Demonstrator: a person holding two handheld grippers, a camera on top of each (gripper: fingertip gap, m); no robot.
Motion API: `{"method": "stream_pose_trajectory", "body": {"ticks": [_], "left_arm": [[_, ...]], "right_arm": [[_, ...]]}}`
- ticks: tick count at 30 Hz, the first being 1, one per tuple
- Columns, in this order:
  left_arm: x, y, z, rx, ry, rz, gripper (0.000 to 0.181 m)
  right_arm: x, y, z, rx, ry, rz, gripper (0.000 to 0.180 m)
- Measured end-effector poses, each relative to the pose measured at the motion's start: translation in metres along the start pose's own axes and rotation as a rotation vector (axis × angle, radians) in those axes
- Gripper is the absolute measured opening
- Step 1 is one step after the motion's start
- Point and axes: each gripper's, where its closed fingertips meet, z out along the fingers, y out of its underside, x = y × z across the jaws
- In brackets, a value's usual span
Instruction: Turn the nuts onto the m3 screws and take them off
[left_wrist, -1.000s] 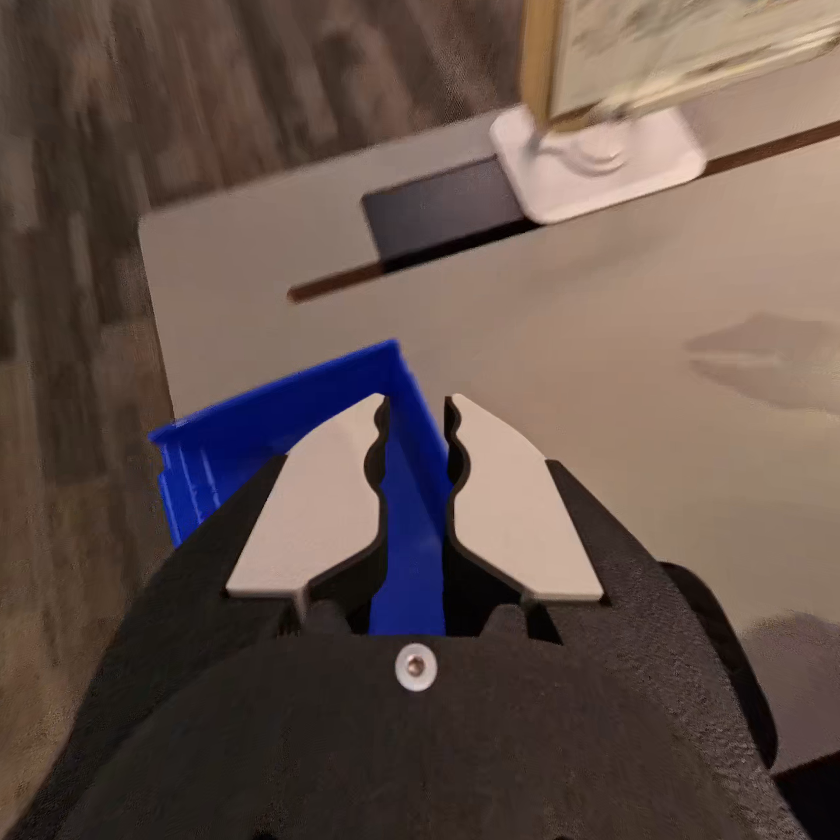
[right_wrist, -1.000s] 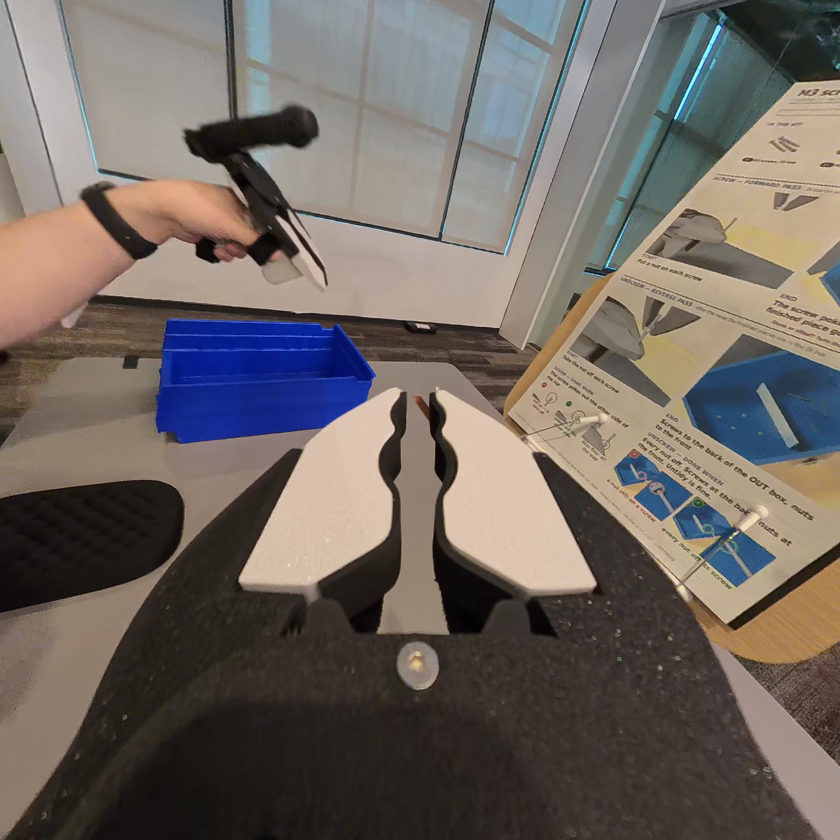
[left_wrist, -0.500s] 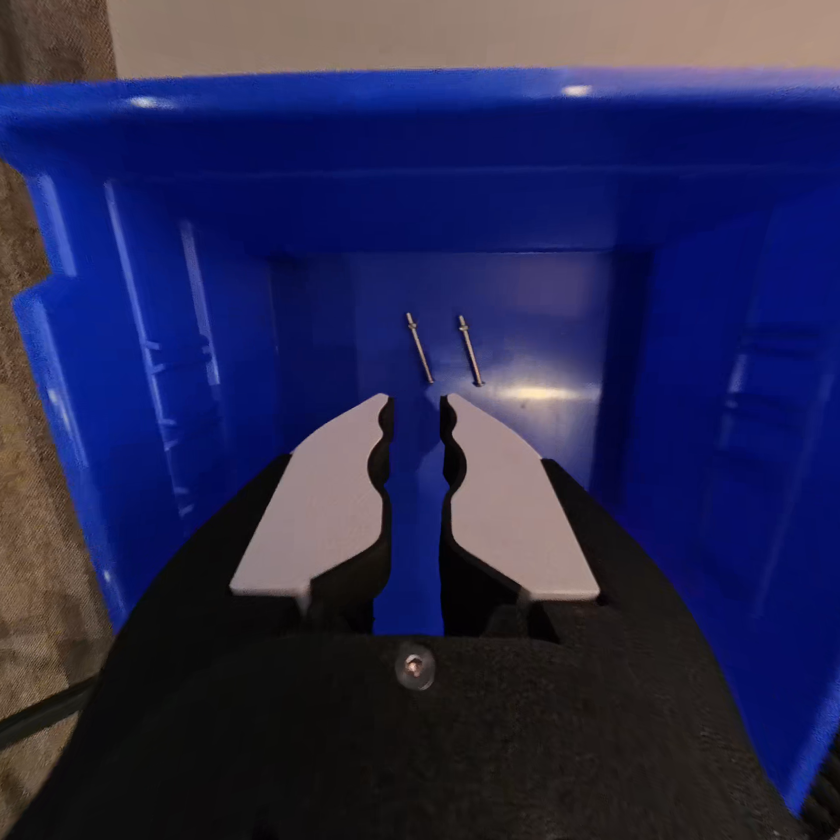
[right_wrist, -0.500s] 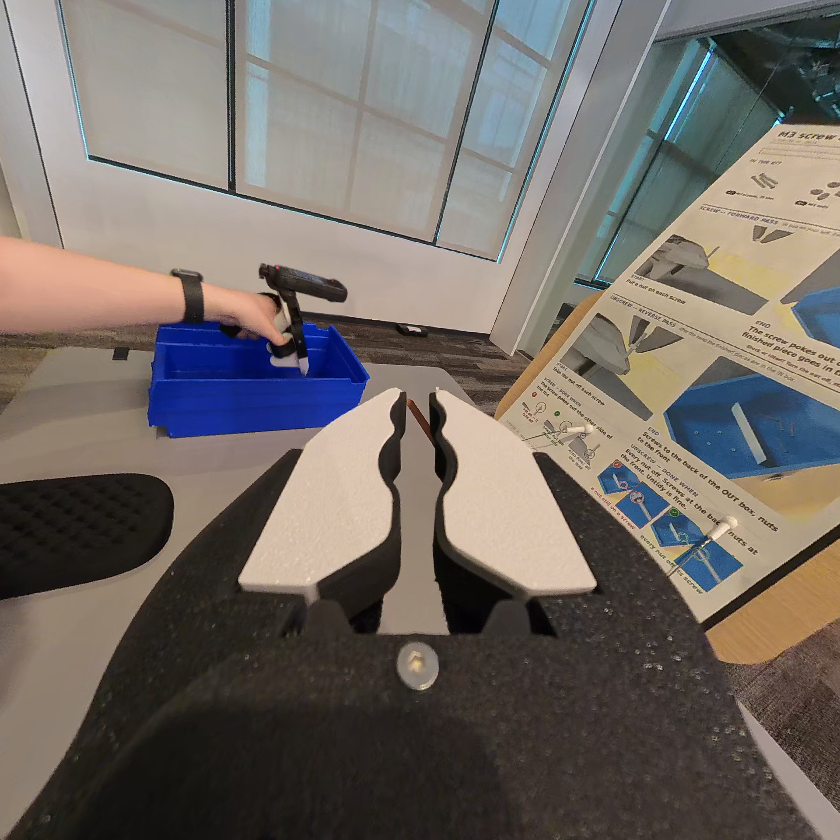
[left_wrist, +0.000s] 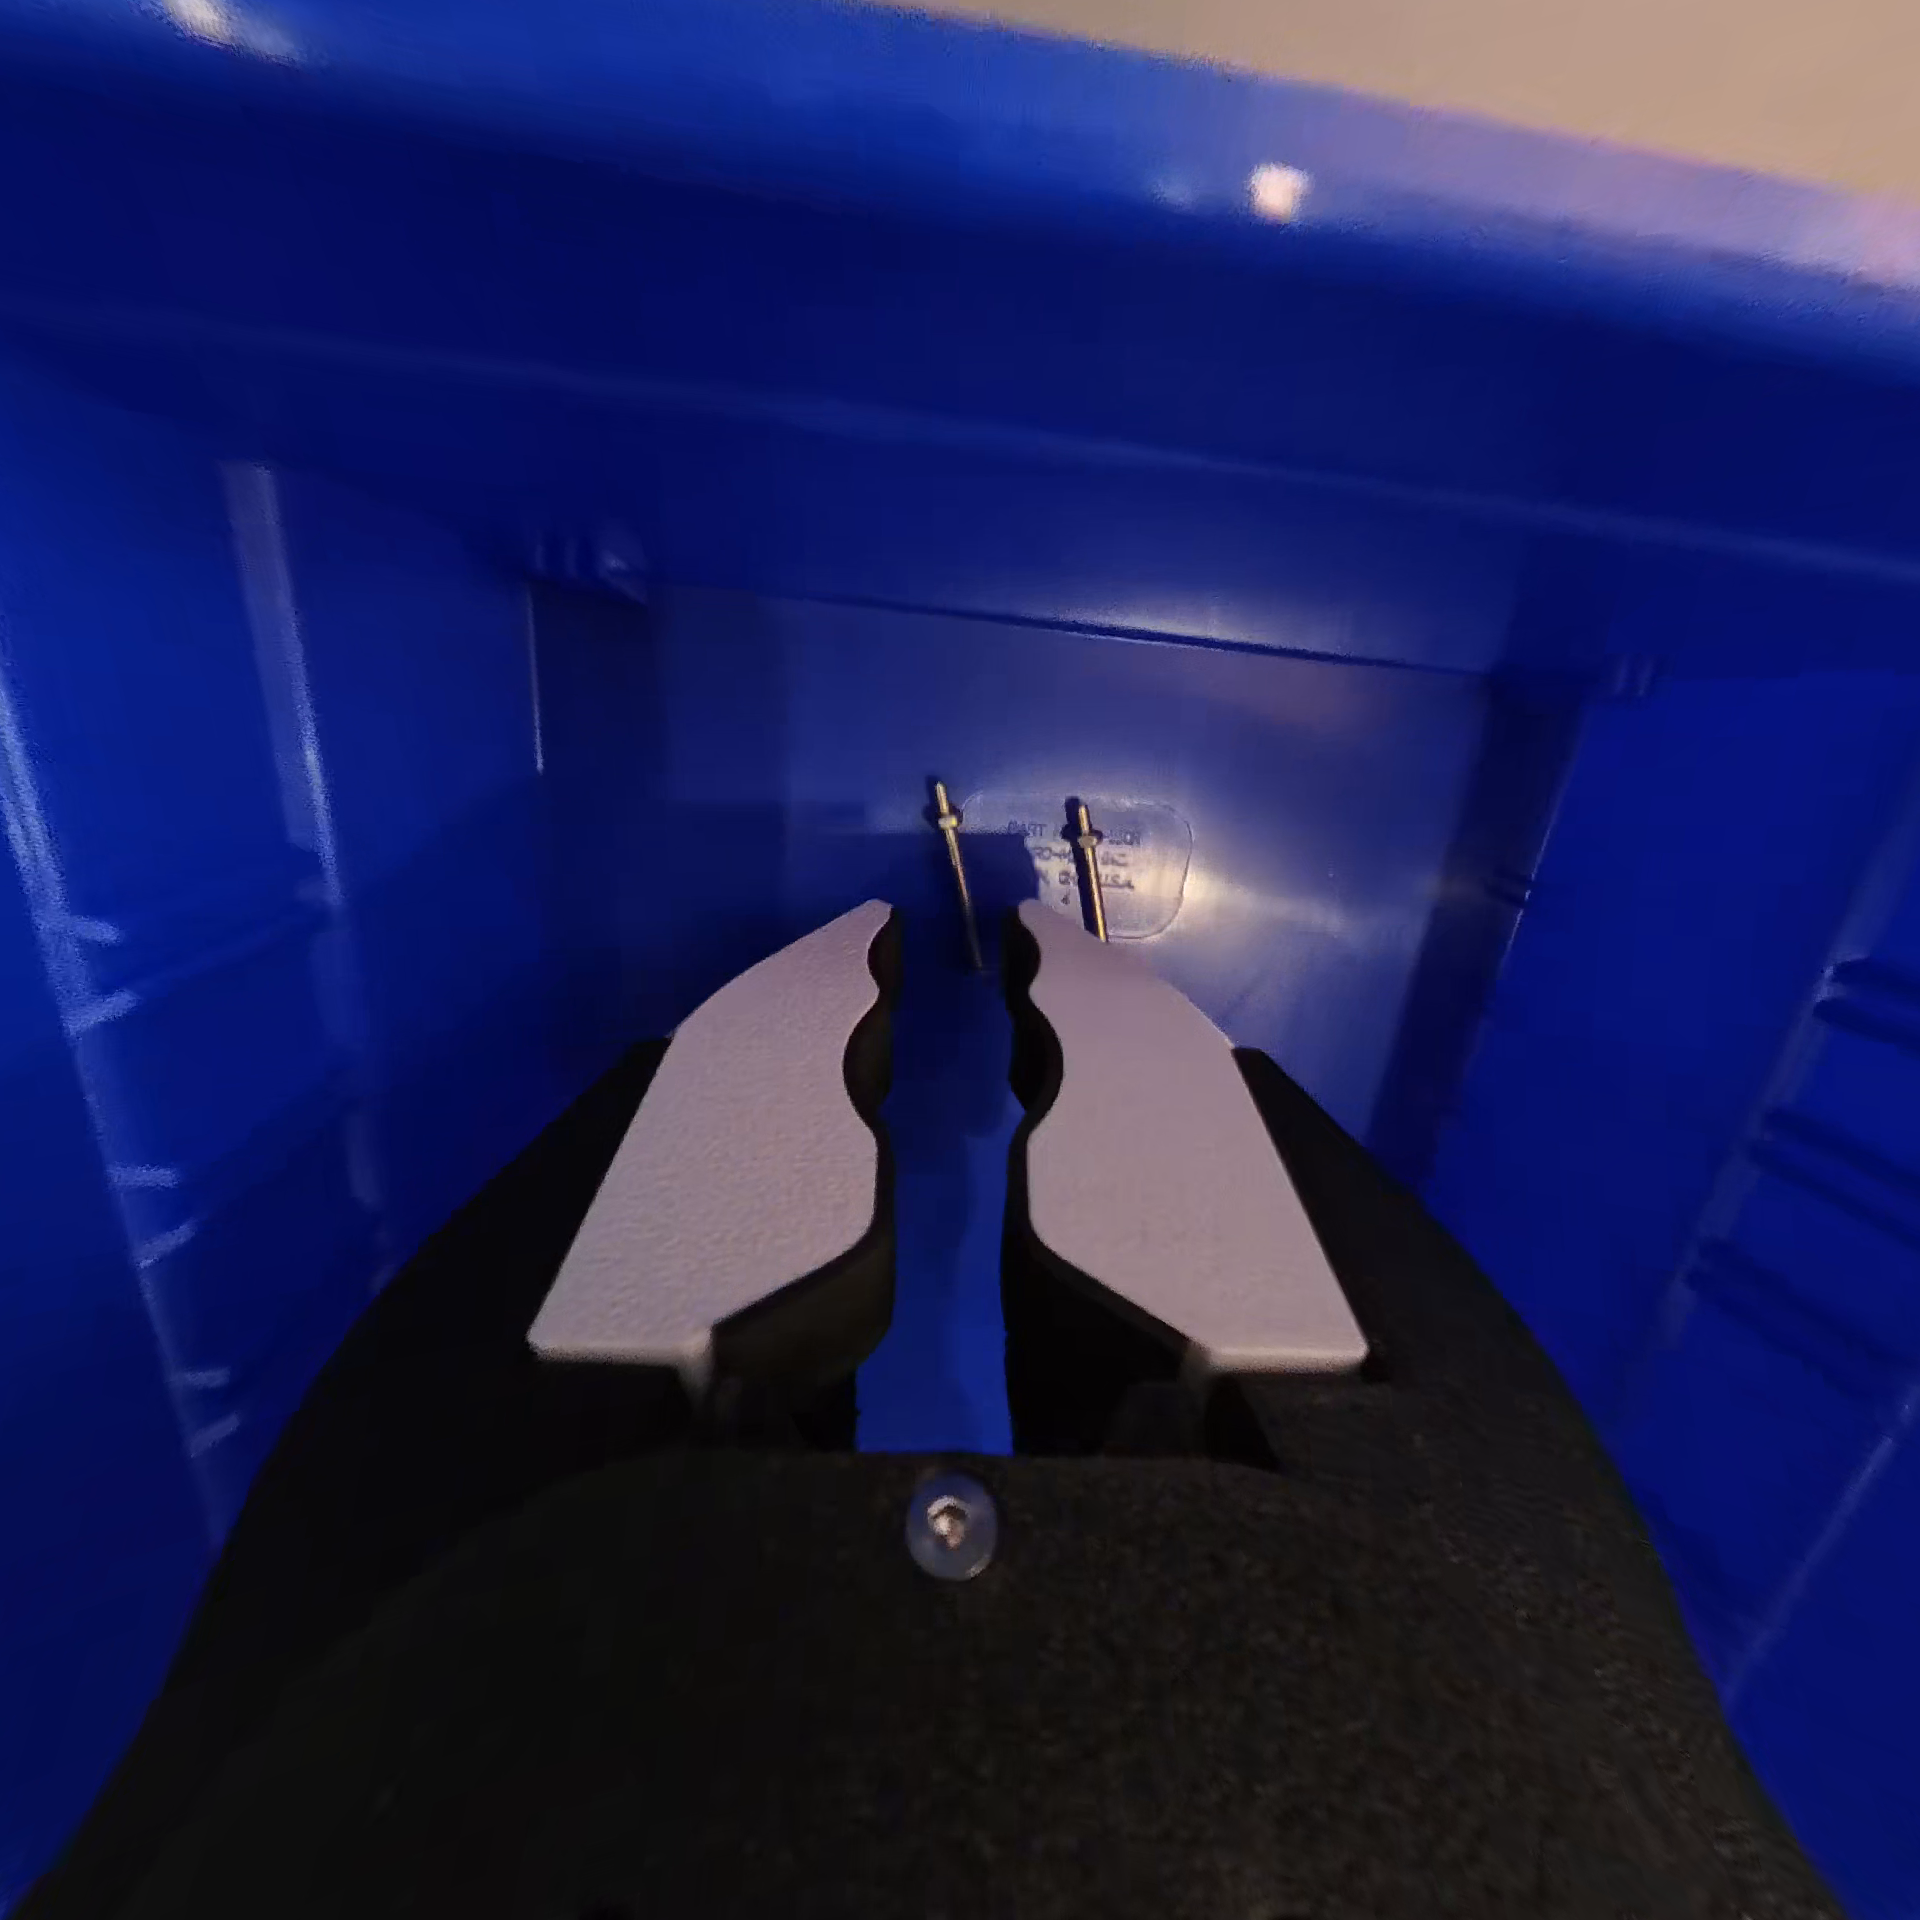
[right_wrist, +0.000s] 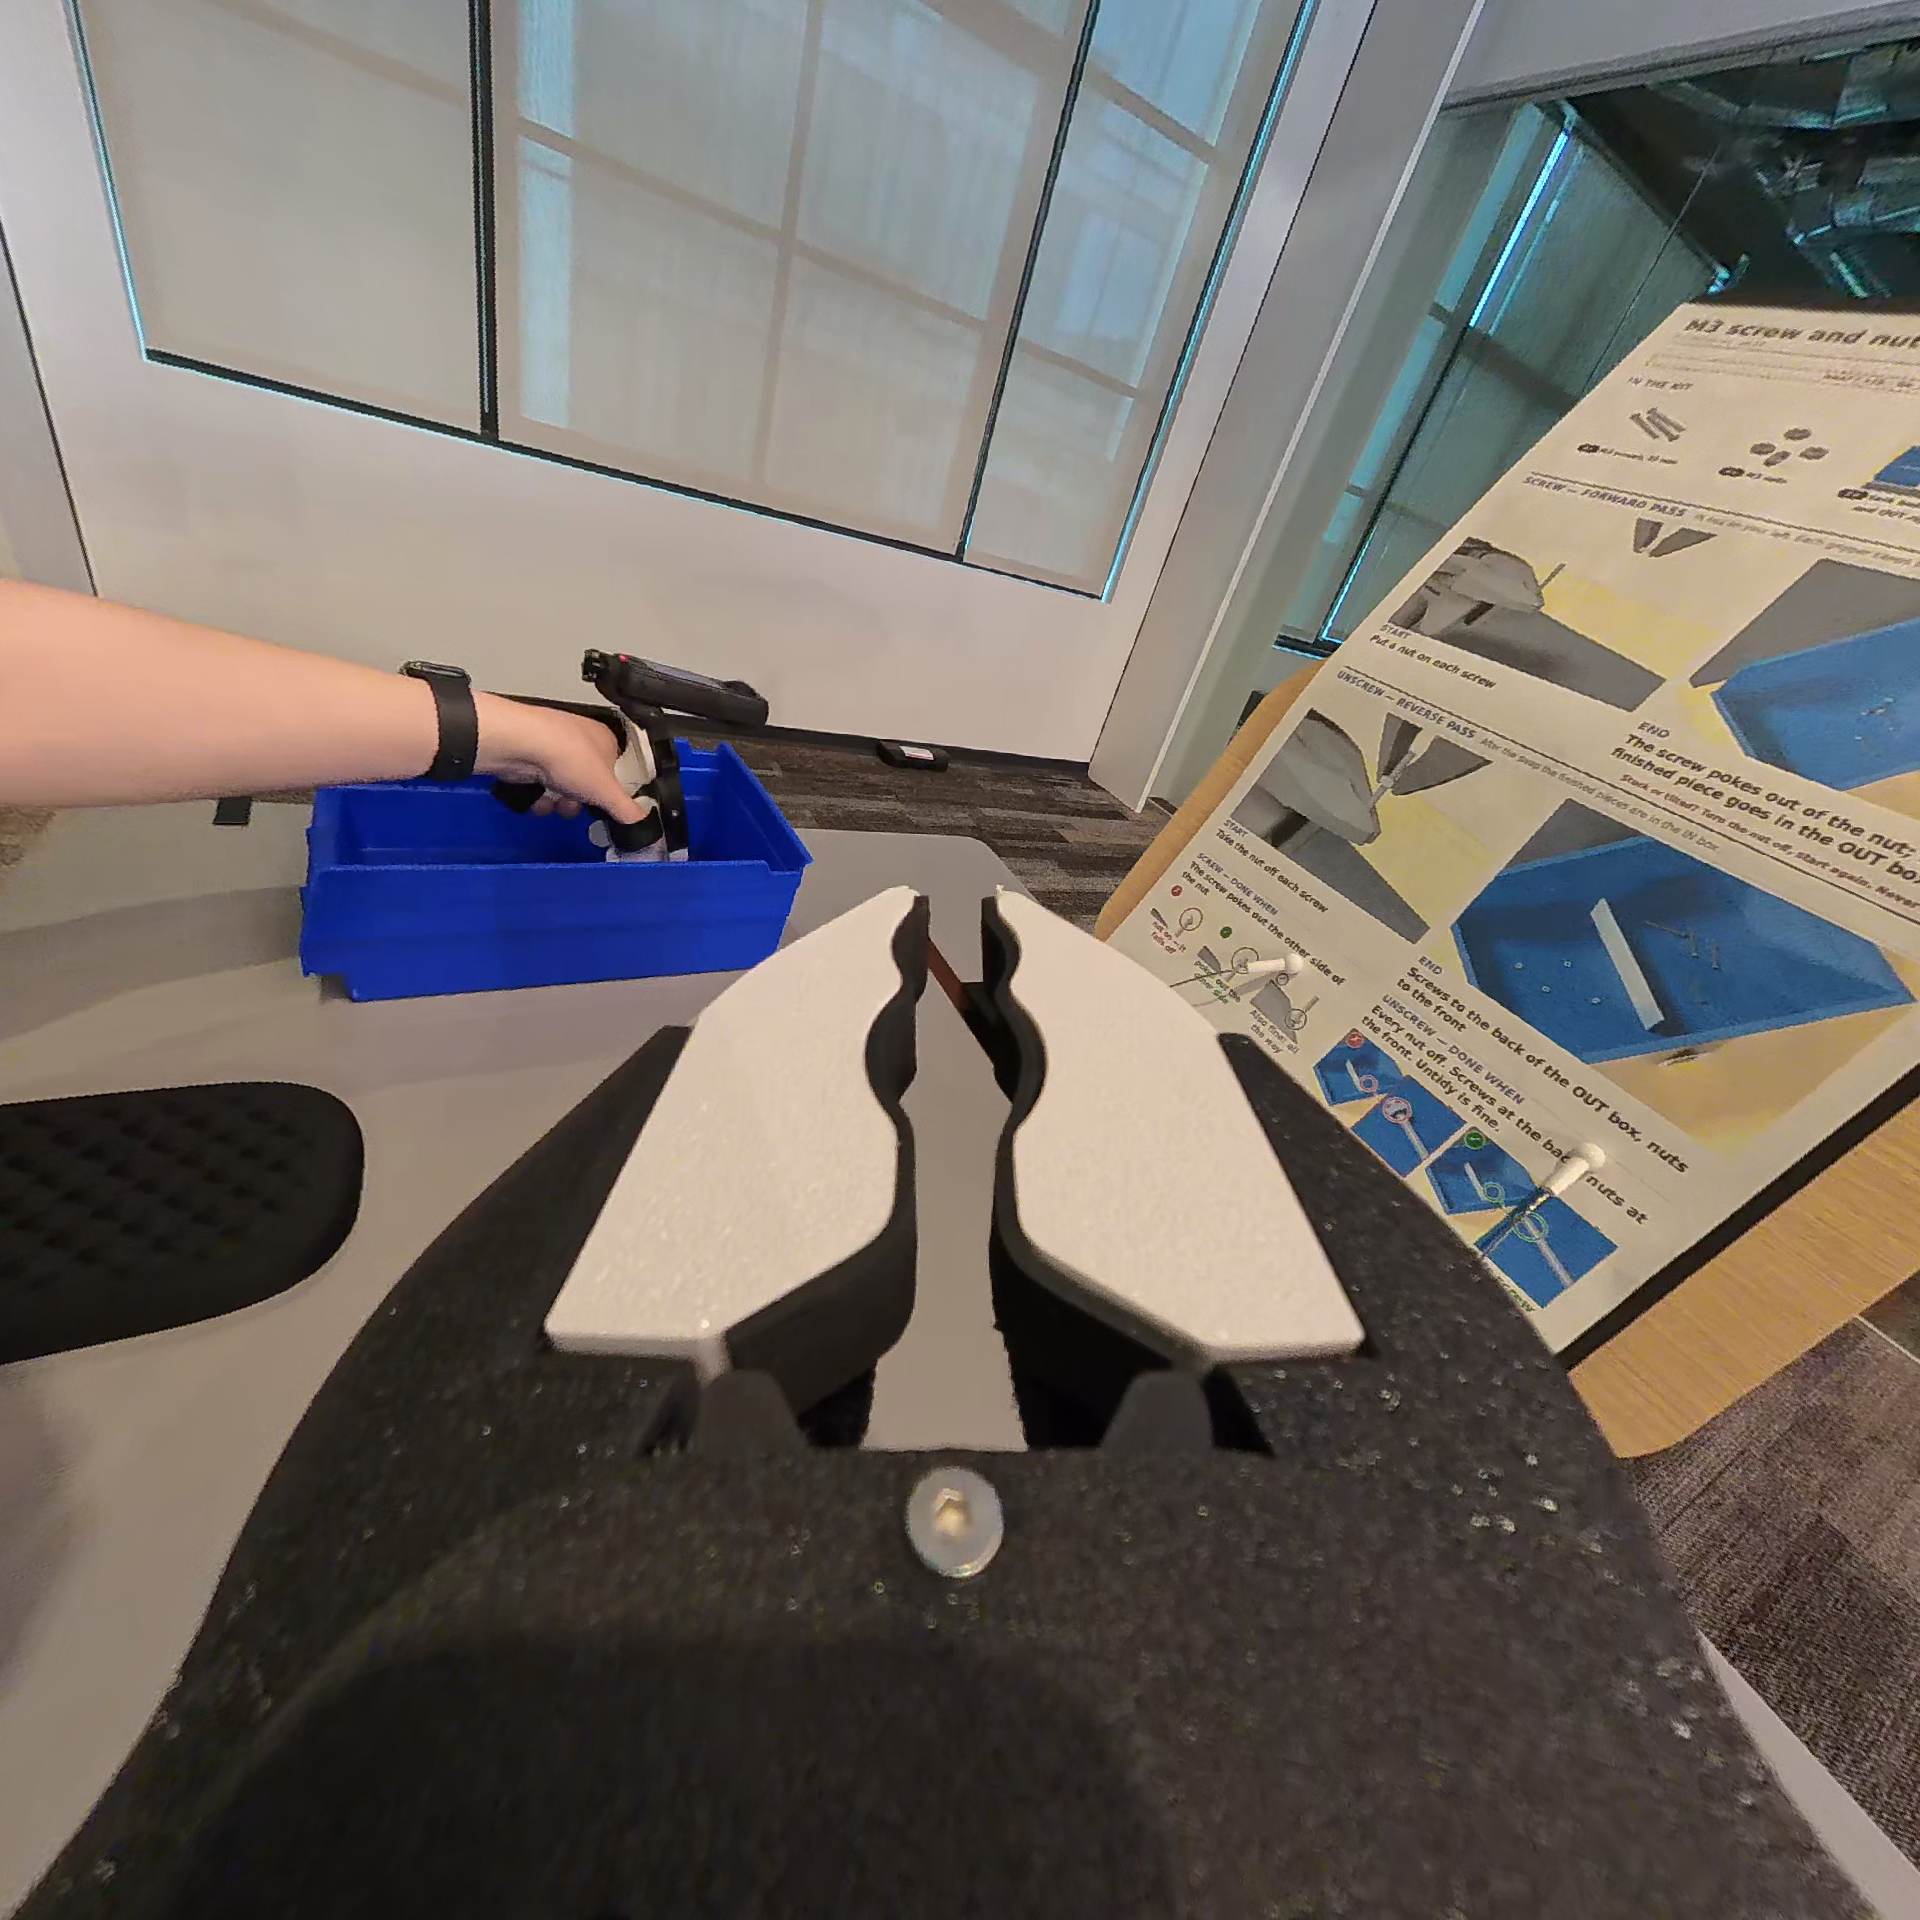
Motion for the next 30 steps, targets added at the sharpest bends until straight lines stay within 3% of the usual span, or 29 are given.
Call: {"method": "stream_pose_trajectory", "body": {"ticks": [7,14,17,20,25,30], "left_arm": [[-0.002,0.001,0.002,-0.008,-0.052,0.04,0.004],[-0.009,0.005,-0.005,0.005,-0.069,0.06,0.003],[-0.009,-0.003,-0.027,0.11,-0.024,0.063,0.003],[0.01,-0.024,-0.083,0.319,0.101,0.061,0.003],[0.124,-0.034,-0.202,0.653,0.458,0.225,0.003],[0.295,0.024,-0.257,0.739,0.866,0.572,0.002]], "right_arm": [[0.001,0.0,-0.001,0.0,0.002,0.003,0.009],[0.001,0.002,-0.001,-0.005,0.0,0.001,0.009],[0.004,0.006,0.0,-0.013,-0.003,0.014,0.009],[0.005,0.011,0.004,-0.017,-0.013,0.035,0.009],[-0.004,0.016,0.022,0.026,-0.097,0.119,0.009],[-0.028,0.008,0.035,0.111,-0.246,0.226,0.011]]}}
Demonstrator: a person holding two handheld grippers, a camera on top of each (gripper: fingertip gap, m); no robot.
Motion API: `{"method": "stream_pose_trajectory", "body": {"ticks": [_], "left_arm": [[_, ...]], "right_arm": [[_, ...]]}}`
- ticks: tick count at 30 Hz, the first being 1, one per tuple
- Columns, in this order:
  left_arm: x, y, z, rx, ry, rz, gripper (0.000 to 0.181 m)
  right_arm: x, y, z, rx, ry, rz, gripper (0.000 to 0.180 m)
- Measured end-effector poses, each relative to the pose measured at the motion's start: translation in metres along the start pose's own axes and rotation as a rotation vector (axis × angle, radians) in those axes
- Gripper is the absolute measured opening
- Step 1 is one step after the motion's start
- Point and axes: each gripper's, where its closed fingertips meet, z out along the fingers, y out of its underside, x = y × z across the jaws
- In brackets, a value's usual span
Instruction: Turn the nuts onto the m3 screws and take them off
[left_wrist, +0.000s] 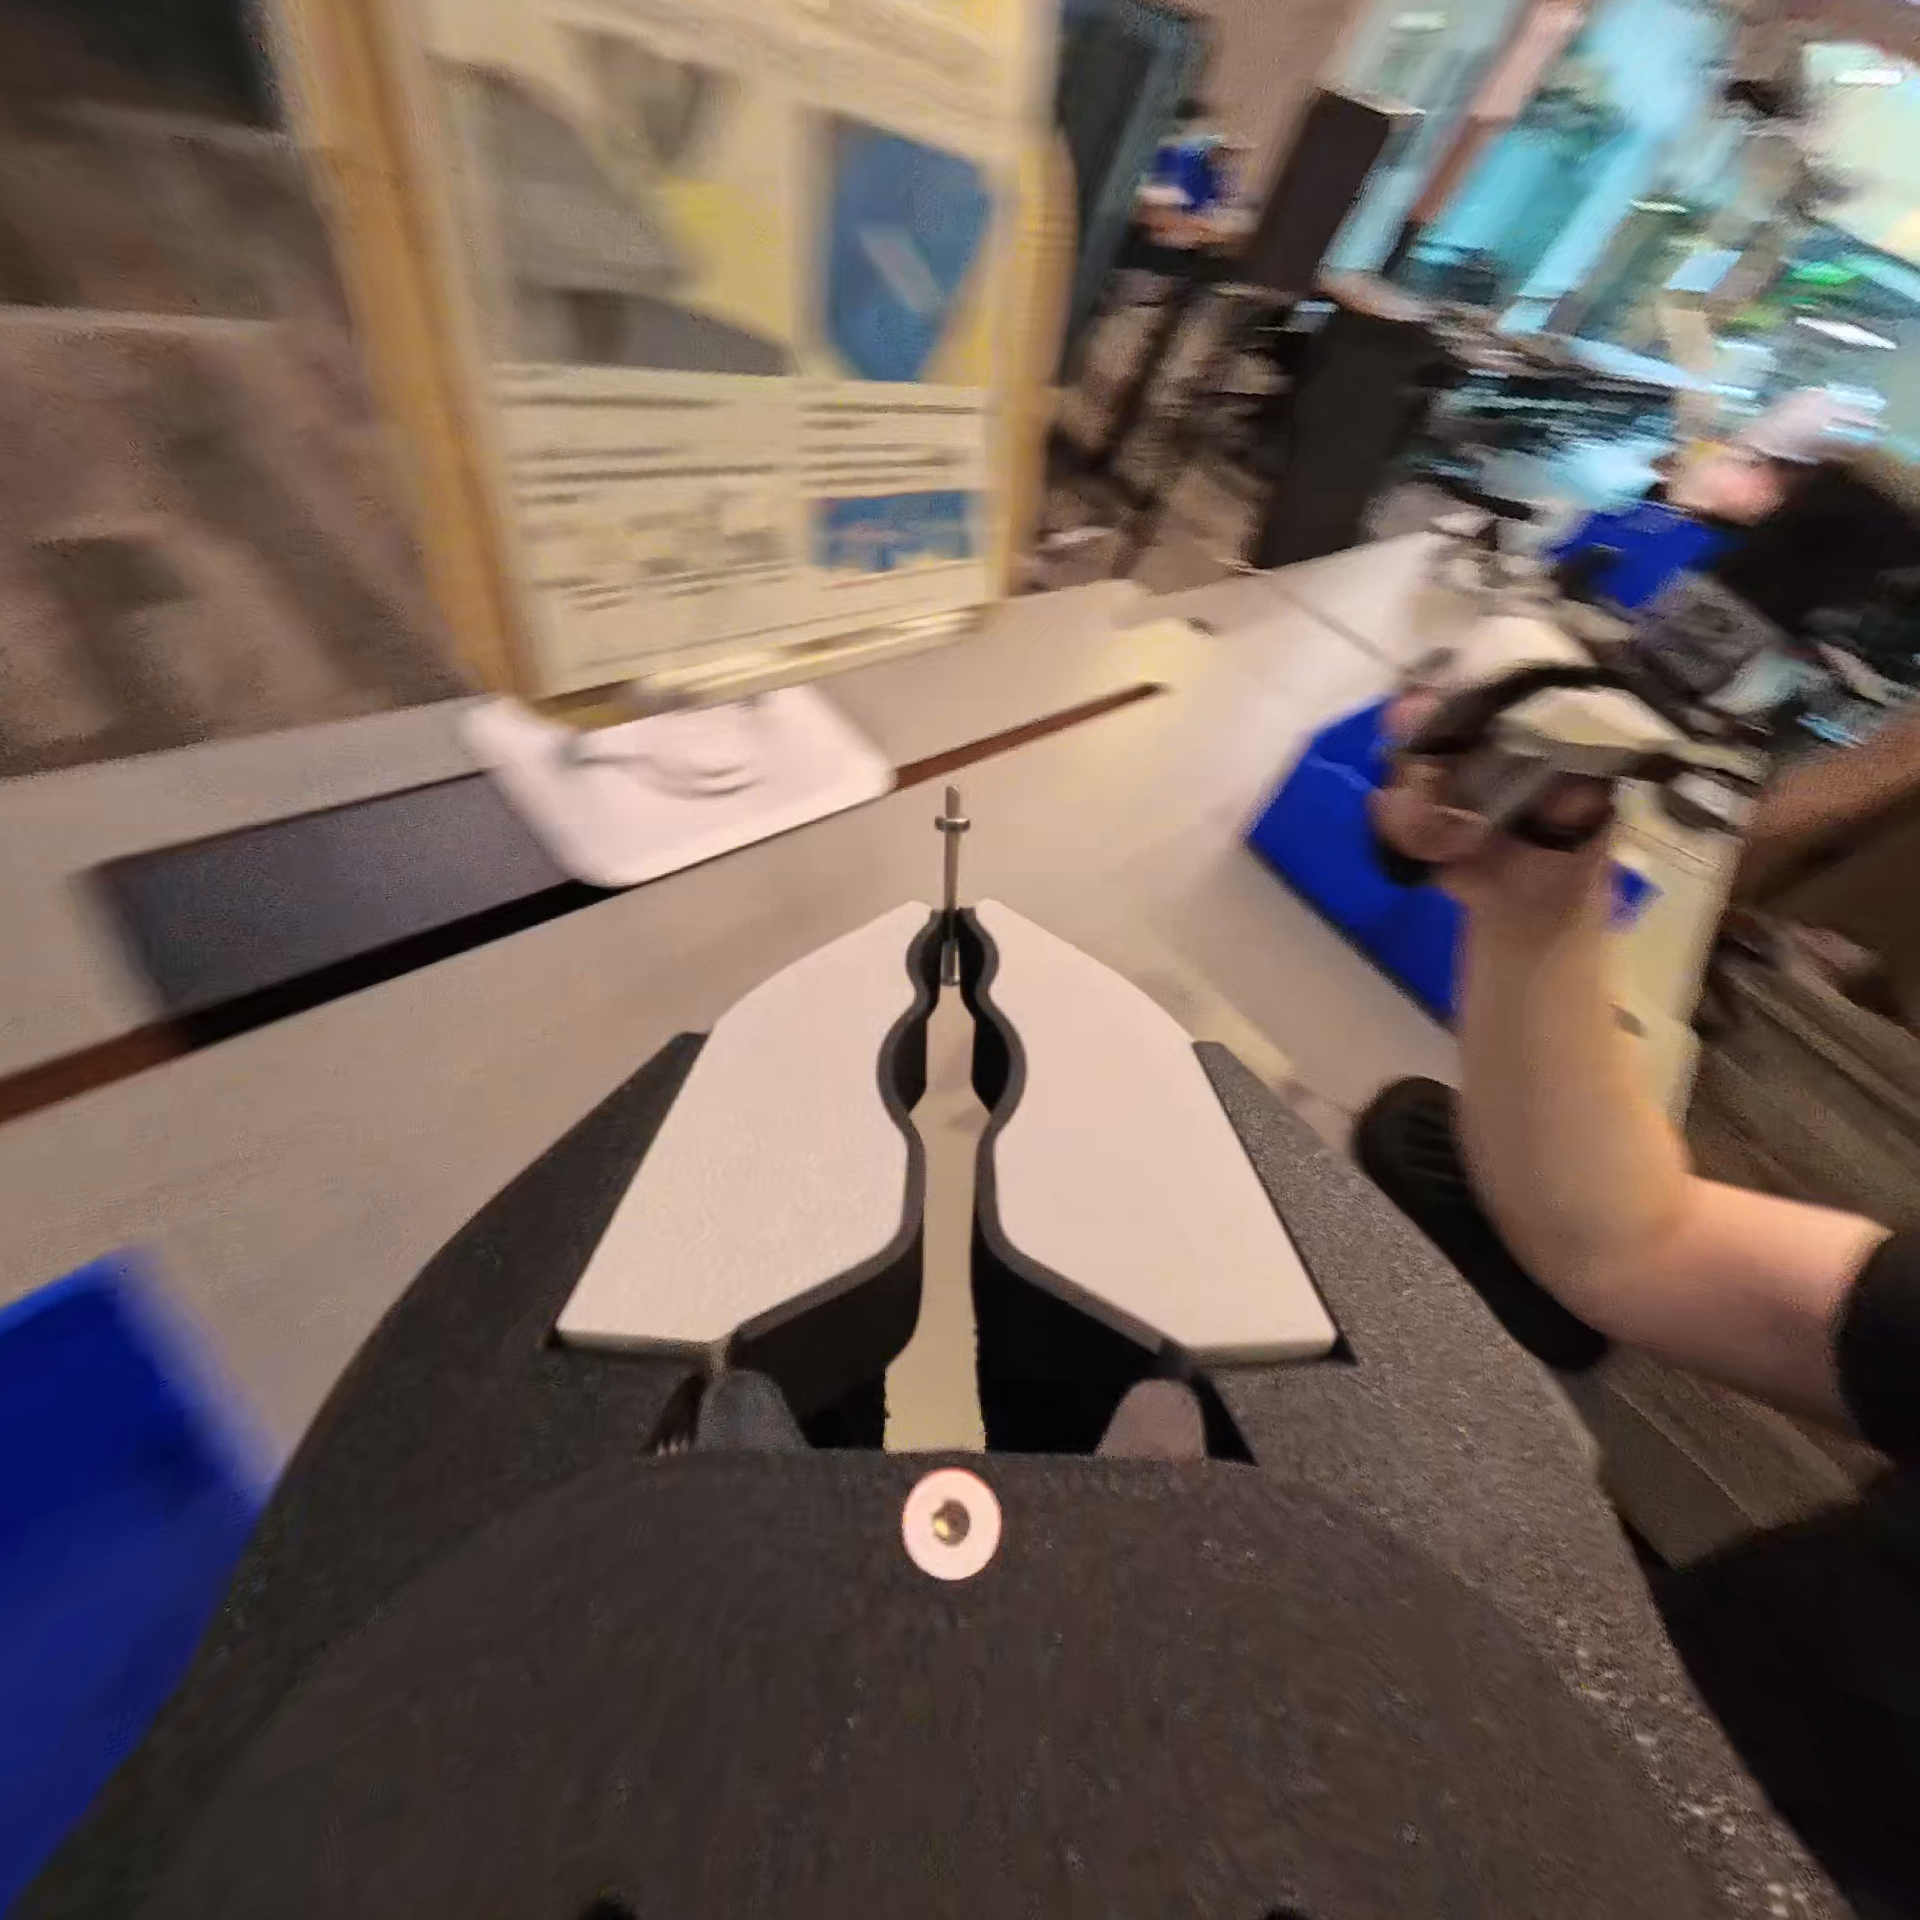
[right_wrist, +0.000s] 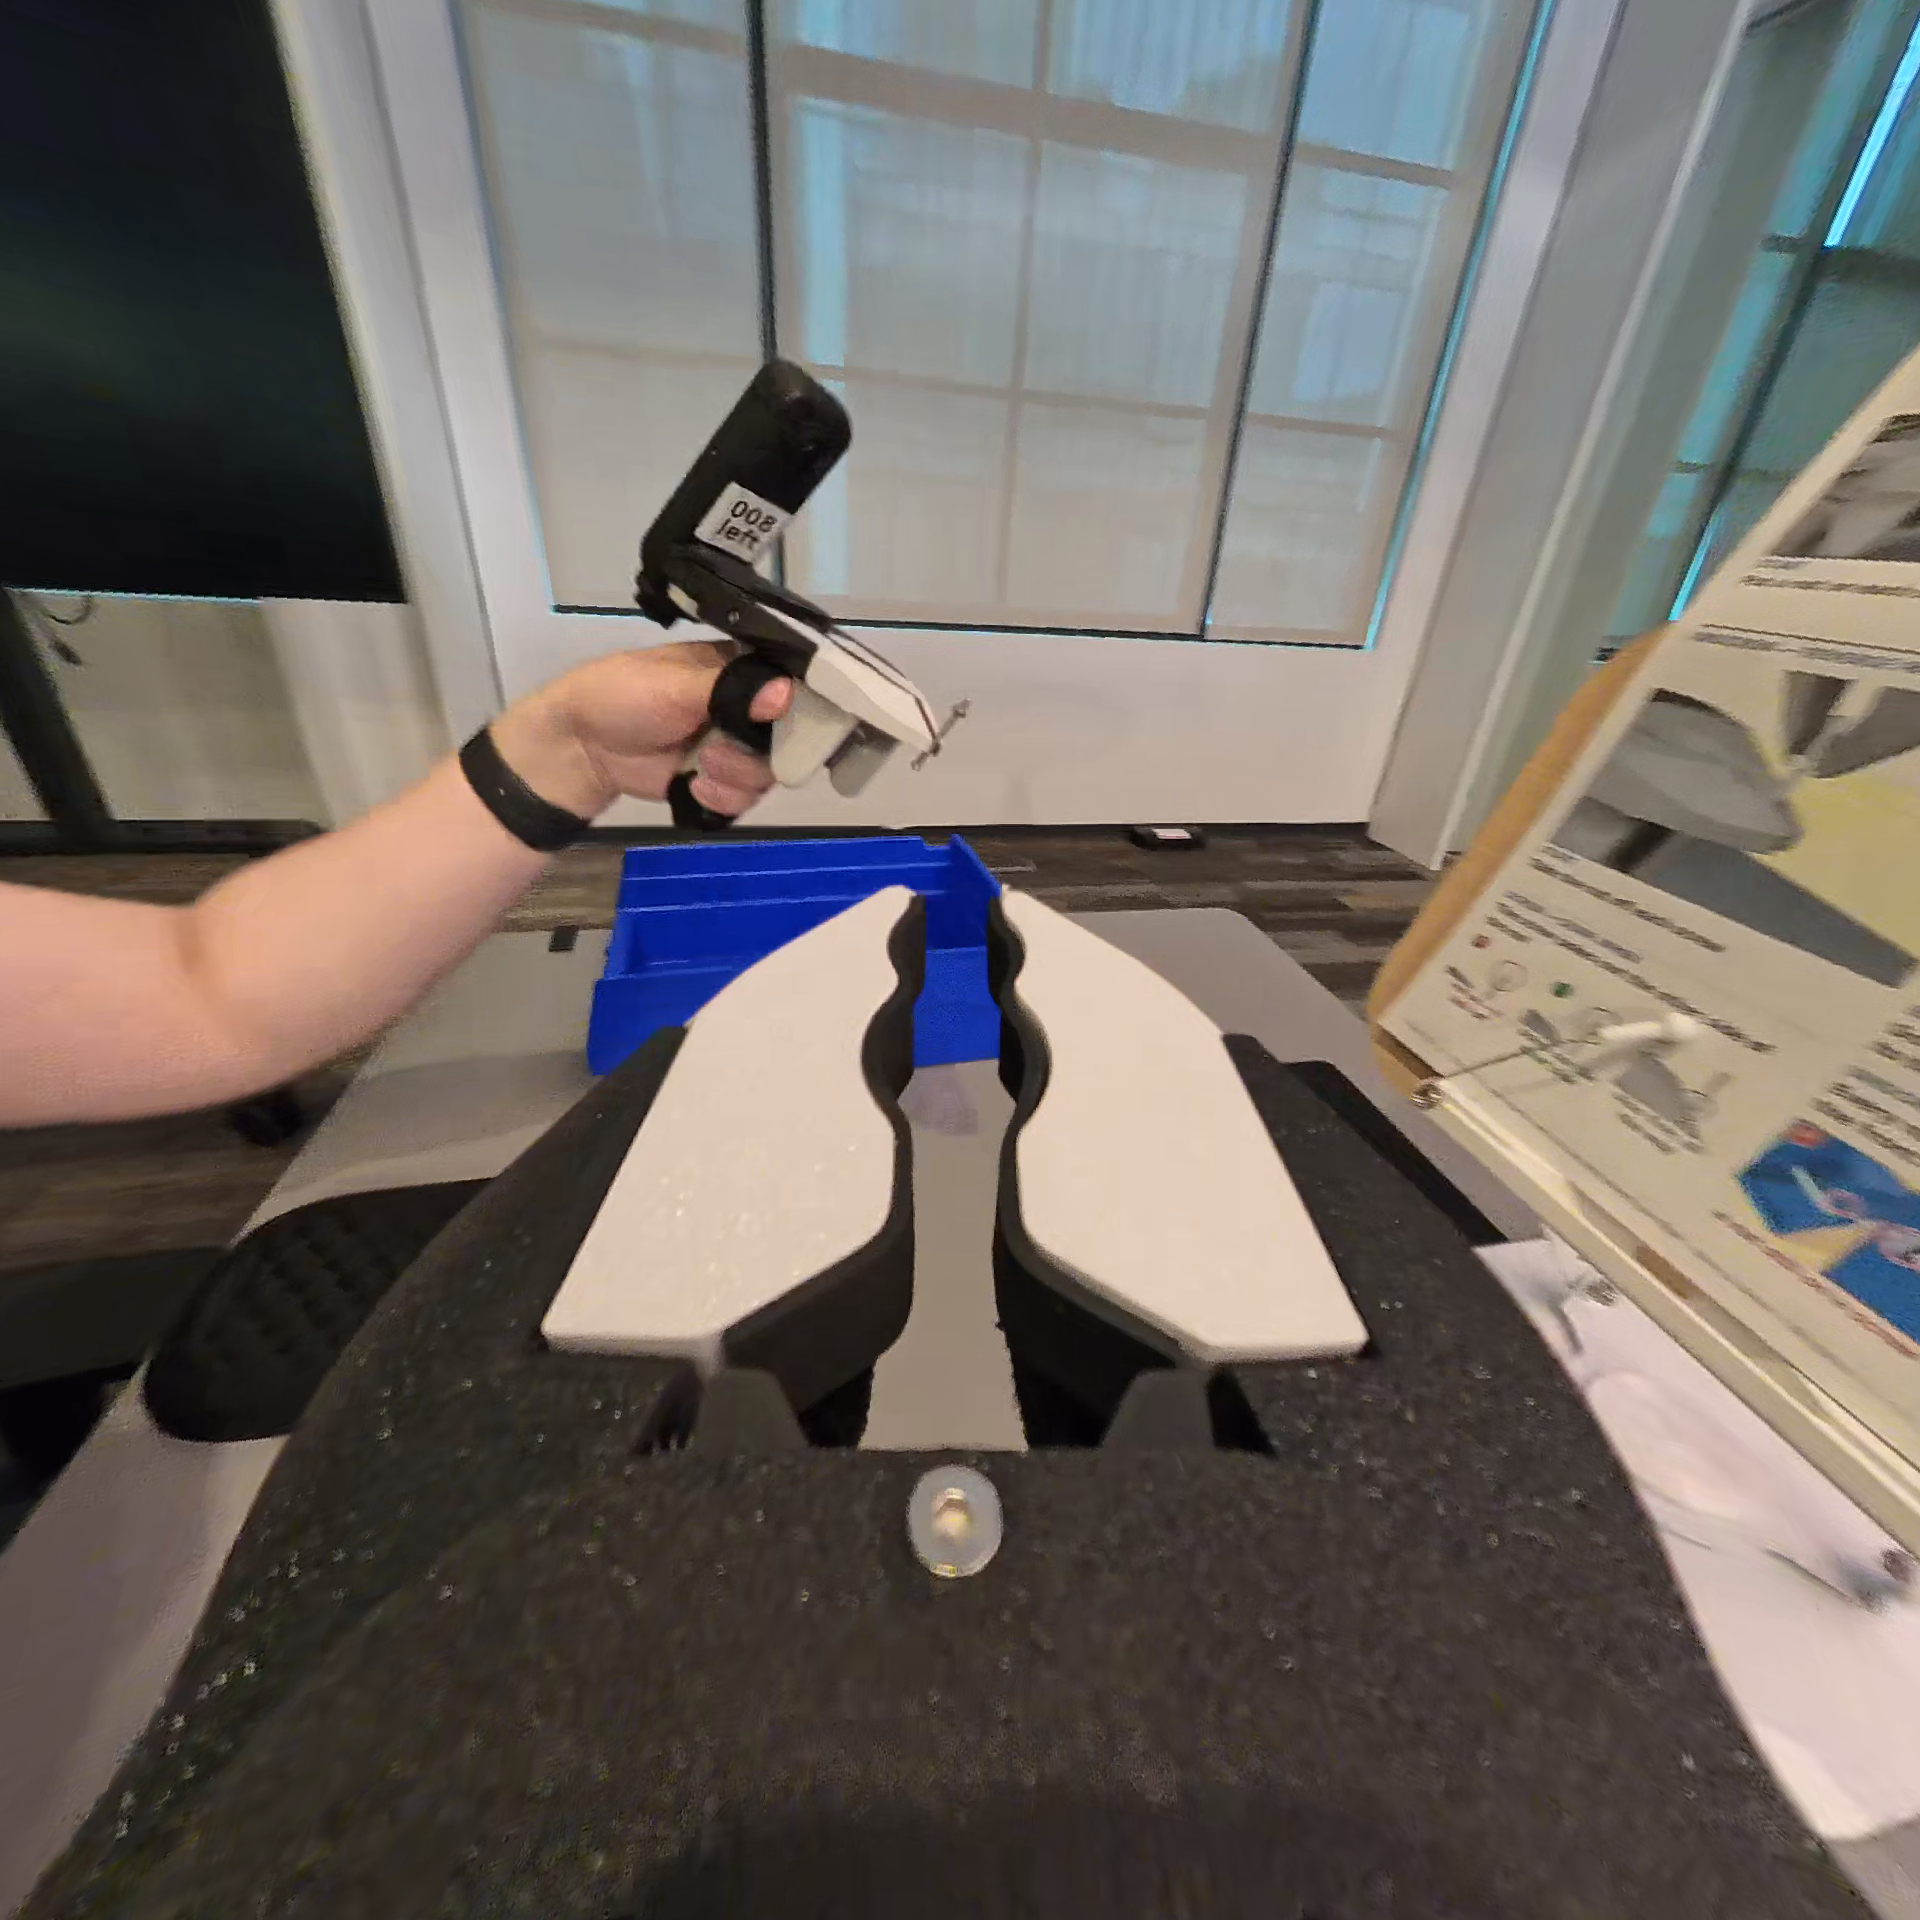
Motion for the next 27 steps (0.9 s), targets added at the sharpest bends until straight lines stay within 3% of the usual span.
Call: {"method": "stream_pose_trajectory", "body": {"ticks": [5,8,14,20,27], "left_arm": [[0.116,0.002,0.066,0.055,0.366,0.105,0.002],[0.148,-0.004,0.085,0.096,0.446,0.169,0.002],[0.167,-0.006,0.094,0.152,0.464,0.233,0.002],[0.175,-0.006,0.081,0.175,0.517,0.219,0.002],[0.18,0.0,0.08,0.167,0.529,0.223,0.002]], "right_arm": [[-0.006,-0.011,-0.01,0.01,0.003,-0.034,0.013],[-0.008,-0.029,-0.026,0.062,0.019,-0.041,0.014],[-0.019,-0.054,-0.043,0.169,-0.037,0.017,0.017],[-0.027,-0.033,-0.019,0.065,-0.059,0.014,0.019],[-0.044,-0.028,-0.003,0.083,-0.15,0.059,0.014]]}}
